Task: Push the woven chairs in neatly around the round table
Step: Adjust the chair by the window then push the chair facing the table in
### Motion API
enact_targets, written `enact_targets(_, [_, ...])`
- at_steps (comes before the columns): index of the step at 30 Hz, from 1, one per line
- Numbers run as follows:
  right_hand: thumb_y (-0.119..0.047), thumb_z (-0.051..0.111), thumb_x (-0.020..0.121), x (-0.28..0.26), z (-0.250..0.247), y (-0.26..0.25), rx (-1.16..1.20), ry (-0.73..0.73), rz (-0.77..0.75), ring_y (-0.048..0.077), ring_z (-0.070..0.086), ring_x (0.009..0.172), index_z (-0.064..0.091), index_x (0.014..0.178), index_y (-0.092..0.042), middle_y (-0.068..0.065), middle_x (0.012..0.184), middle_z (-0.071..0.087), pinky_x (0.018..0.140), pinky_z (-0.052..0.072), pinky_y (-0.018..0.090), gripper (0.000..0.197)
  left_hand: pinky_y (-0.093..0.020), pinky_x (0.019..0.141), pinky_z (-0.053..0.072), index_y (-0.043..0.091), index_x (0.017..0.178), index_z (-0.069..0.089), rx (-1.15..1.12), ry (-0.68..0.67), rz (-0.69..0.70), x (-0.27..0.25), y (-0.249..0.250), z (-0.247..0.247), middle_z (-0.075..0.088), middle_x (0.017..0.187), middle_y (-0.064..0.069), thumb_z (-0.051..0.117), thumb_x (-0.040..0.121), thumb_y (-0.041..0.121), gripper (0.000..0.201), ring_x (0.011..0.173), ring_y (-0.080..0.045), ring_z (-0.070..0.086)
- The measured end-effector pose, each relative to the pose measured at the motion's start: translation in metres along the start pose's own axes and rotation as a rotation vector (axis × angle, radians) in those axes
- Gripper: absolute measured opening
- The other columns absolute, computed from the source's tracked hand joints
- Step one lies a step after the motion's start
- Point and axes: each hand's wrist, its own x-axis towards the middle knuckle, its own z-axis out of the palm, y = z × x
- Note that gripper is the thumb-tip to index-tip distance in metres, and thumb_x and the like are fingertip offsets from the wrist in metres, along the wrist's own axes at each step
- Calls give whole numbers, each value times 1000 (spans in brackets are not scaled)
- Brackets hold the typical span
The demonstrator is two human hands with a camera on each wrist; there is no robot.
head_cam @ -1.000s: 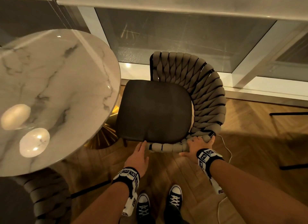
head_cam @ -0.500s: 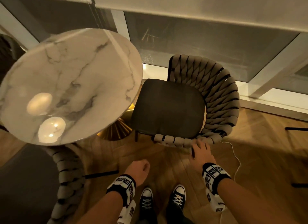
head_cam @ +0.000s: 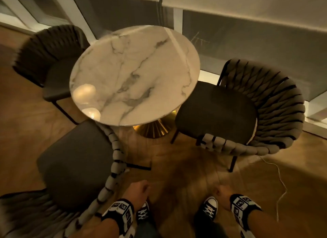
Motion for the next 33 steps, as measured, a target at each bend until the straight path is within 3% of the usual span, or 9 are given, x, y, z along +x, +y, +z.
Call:
enact_targets(6, [-26, 47, 95, 16, 24, -112, -19, 44, -99, 17, 59, 90, 54, 101, -31, -9, 89, 56, 70, 44, 22, 11, -30, 71, 54, 28, 86, 61, -97, 88, 21, -16, -93, -38, 67, 85, 7, 49, 96, 32, 17, 77, -7, 63])
enact_targets(9, [-31, 47, 93, 20, 39, -177, -15, 116, -106, 19, 61, 89, 54, 95, -34, -4, 95, 61, 78, 50, 31, 9, -25, 63, 50, 31, 79, 60, -135, 54, 41, -20, -142, -58, 67, 77, 8, 53, 92, 35, 15, 70, -6, 63])
enact_targets(14, [-33, 46, 93, 11, 72, -285, 53, 155, -149, 20, 62, 89, 58, 101, -31, -1, 104, 64, 81, 55, 38, 15, -37, 73, 54, 23, 94, 64, -56, -14, 104, -25, -213, -84, 70, 89, 3, 48, 95, 37, 22, 78, -13, 64])
enact_targets(18, [-28, 46, 93, 1, 97, -354, -1, 229, -219, 24, 54, 114, 52, 122, -27, 3, 127, 55, 96, 49, 40, 29, -31, 78, 54, 29, 98, 66, -90, 15, 75, -34, -257, -92, 70, 97, 6, 47, 95, 36, 20, 87, -11, 64])
enact_targets(22, [-21, 61, 82, 7, 113, -394, -354, 401, -374, 28, 21, 140, 29, 141, -31, 5, 152, 23, 111, 33, 54, 69, -37, 81, 55, 24, 95, 65, -136, -8, 22, -45, -284, -84, 69, 94, 3, 48, 93, 40, 23, 85, -13, 64])
enact_targets(25, [-30, 72, 76, 22, 120, -411, -803, 315, -536, 31, 1, 147, 28, 143, -30, 7, 158, 9, 113, 11, 67, 81, -37, 83, 55, 29, 96, 64, -152, -57, -12, -55, -299, -65, 68, 96, 3, 47, 94, 50, 26, 87, -13, 64])
enact_targets(27, [-28, 67, 82, 30, 124, -416, -988, 295, -589, 30, 0, 148, 33, 143, -27, 9, 159, 14, 112, 1, 71, 70, -35, 87, 54, 33, 108, 61, -183, -122, -32, -60, -305, -53, 67, 107, 4, 50, 91, 55, 30, 94, -12, 64])
enact_targets(30, [-26, 55, 91, 40, 138, -416, -1079, 281, -585, 28, 9, 149, 37, 144, -21, 8, 157, 28, 112, -4, 71, 56, -31, 97, 49, 35, 133, 49, -141, -146, -42, -68, -315, -32, 57, 130, 8, 58, 77, 63, 63, 116, -15, 57])
enact_targets(33, [-33, 58, 90, 41, 152, -415, -1113, 289, -524, 30, 11, 148, 36, 144, -22, 7, 155, 34, 113, 1, 70, 59, -36, 102, 47, 30, 142, 40, 63, -112, -92, -75, -330, -16, 51, 141, 3, 66, 80, 48, 70, 125, -21, 53])
